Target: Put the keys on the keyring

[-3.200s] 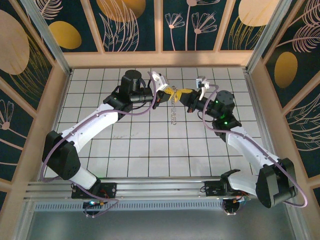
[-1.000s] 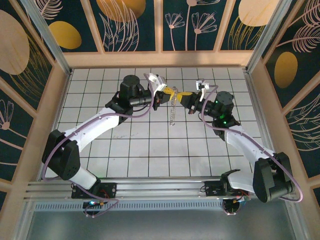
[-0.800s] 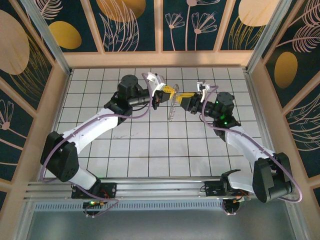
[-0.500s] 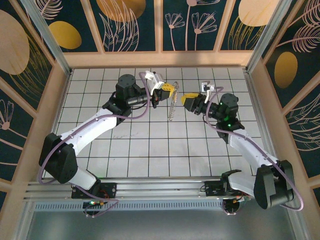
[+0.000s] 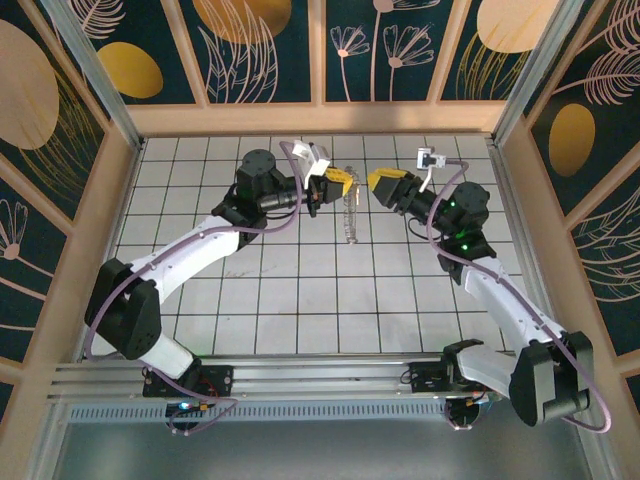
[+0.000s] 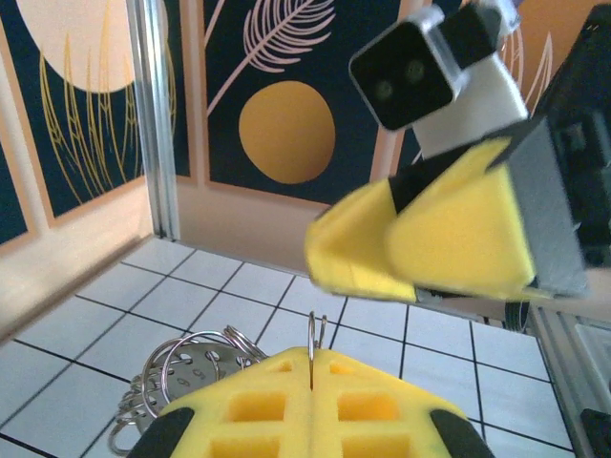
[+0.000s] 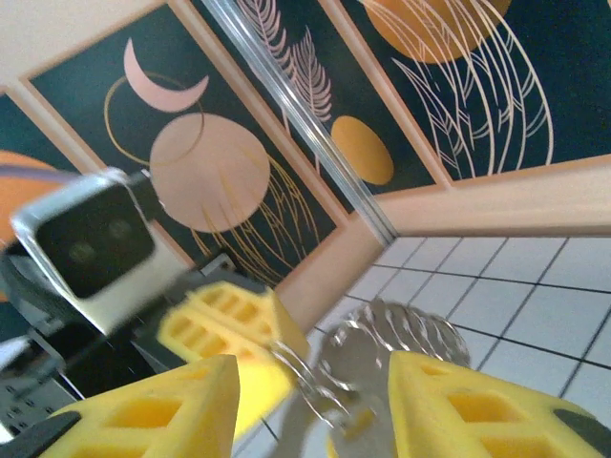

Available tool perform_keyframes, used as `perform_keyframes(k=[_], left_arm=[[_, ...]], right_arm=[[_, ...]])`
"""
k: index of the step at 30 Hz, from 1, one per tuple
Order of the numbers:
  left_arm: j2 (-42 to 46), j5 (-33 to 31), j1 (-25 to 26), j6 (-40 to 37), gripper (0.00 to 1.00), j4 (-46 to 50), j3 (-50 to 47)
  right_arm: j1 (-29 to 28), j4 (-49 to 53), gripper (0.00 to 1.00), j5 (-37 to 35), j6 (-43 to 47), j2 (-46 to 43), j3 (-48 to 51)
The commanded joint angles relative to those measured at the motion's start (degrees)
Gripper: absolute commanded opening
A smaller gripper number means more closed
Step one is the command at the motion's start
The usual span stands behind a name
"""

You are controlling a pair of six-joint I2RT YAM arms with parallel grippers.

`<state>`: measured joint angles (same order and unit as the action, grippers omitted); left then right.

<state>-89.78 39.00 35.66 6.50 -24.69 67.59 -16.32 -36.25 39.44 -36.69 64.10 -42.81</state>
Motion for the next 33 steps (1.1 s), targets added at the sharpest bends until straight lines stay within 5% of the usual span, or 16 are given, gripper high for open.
perform_keyframes(k=[1, 33], left_arm=[[-0.3, 2.0, 0.2, 4.1, 0.00, -5.5, -0.2], [-3.4, 3.7, -0.1, 15.5, 0.00, -14.9, -1.5]], right_arm=[[0.4, -6.0, 0.46, -1.3, -5.8, 1.5, -2.4], [-1.5, -17.3, 0.40, 0.5, -13.5, 8.0, 2.3]])
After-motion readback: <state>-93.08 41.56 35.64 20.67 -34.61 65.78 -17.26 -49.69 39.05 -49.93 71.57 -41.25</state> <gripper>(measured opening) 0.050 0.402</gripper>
